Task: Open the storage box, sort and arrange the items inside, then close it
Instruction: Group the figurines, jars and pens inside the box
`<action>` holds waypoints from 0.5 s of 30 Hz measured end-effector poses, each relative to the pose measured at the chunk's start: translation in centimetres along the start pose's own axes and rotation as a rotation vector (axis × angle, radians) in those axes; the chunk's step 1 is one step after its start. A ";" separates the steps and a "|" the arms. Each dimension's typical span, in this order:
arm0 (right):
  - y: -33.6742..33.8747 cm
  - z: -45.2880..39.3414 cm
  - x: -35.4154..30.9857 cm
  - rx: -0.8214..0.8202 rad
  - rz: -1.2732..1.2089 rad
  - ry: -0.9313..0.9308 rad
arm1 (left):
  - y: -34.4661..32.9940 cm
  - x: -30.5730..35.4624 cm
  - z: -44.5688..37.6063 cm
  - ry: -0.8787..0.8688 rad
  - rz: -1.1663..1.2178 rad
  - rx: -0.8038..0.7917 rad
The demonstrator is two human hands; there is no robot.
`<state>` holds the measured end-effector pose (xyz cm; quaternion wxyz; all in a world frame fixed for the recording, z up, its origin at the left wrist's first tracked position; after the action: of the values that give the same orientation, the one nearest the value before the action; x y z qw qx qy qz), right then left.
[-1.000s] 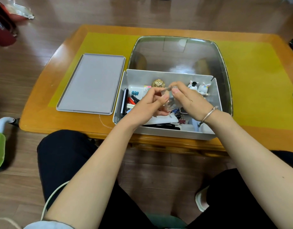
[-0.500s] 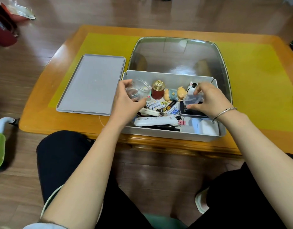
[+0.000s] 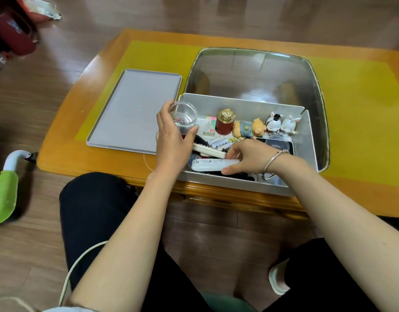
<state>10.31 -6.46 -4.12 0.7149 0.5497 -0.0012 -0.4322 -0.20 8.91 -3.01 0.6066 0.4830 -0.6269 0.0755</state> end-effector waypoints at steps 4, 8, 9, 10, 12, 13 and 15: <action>-0.3 -1.0 -0.4 -0.069 0.051 -0.042 | 0.0 -0.3 -0.1 0.016 0.045 0.023; -0.3 -1.2 -0.4 0.001 0.054 -0.035 | 0.4 -0.6 -0.2 0.030 0.074 0.047; 0.1 -1.2 -0.2 0.074 -0.006 -0.043 | 0.5 -0.6 -0.2 0.034 0.080 0.049; 0.7 -1.1 0.2 0.163 -0.070 -0.055 | 0.5 -0.6 -0.2 0.039 0.086 0.049; 1.7 -1.1 1.0 0.288 -0.099 -0.065 | 0.5 -0.6 -0.2 0.058 0.090 0.042; 1.9 -1.1 1.3 0.283 -0.069 -0.059 | 0.5 -0.7 -0.2 0.065 0.089 0.037; 1.8 -1.2 1.7 0.230 0.002 -0.037 | 0.4 -0.7 -0.3 0.067 0.093 0.031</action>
<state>13.04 -6.54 -3.97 0.6474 0.6199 -0.0642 -0.4387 -0.46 9.71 -3.35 0.6156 0.4599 -0.6267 0.1294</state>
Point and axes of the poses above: each hand's wrist, its own z-axis away from the middle knuckle, its own y-axis out of the back of the hand, x = y × z, the point moved 4 cm from there along -z, towards the middle knuckle, and after that the axes turned 1 degree about -z, right-handed, at the moved point
